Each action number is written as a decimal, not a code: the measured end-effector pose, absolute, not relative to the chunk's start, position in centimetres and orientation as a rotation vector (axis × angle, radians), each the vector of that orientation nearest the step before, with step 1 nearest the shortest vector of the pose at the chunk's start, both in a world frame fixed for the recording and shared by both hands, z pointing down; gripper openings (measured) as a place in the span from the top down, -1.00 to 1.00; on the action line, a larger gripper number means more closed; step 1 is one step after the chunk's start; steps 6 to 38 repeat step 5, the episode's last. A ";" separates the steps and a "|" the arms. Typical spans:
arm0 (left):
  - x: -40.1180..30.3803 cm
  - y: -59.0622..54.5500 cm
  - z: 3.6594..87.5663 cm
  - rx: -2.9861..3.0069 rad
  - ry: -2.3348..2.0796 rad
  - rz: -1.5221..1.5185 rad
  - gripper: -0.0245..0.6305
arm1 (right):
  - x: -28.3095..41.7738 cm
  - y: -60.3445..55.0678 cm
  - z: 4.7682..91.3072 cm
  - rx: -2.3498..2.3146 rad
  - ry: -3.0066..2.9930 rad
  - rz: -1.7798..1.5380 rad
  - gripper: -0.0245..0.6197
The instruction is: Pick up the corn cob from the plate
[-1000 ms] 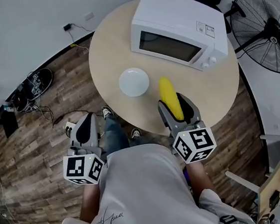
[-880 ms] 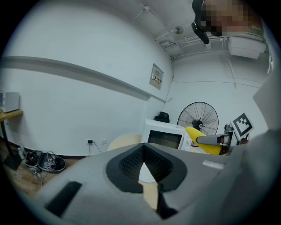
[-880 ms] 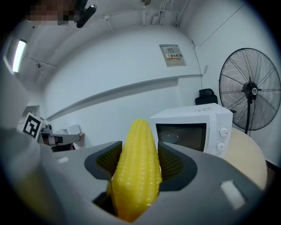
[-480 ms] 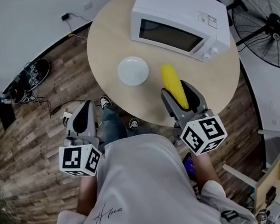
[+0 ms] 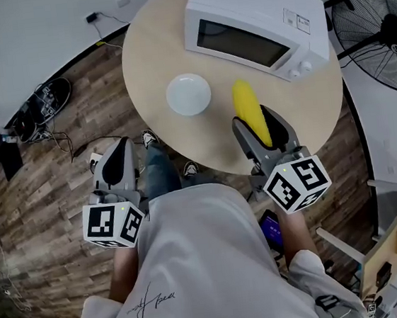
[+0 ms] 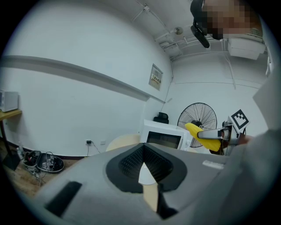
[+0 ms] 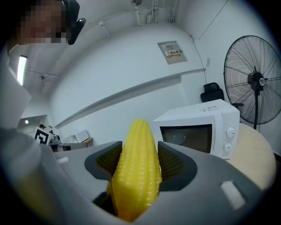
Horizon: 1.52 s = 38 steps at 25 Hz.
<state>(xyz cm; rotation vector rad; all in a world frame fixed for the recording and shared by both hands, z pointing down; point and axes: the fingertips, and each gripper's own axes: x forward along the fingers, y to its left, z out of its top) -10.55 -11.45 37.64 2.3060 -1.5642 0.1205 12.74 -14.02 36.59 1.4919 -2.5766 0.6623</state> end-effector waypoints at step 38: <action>-10.4 -11.9 37.1 2.314 -1.572 0.123 0.95 | 13.1 -14.4 36.8 1.485 -2.586 0.661 0.09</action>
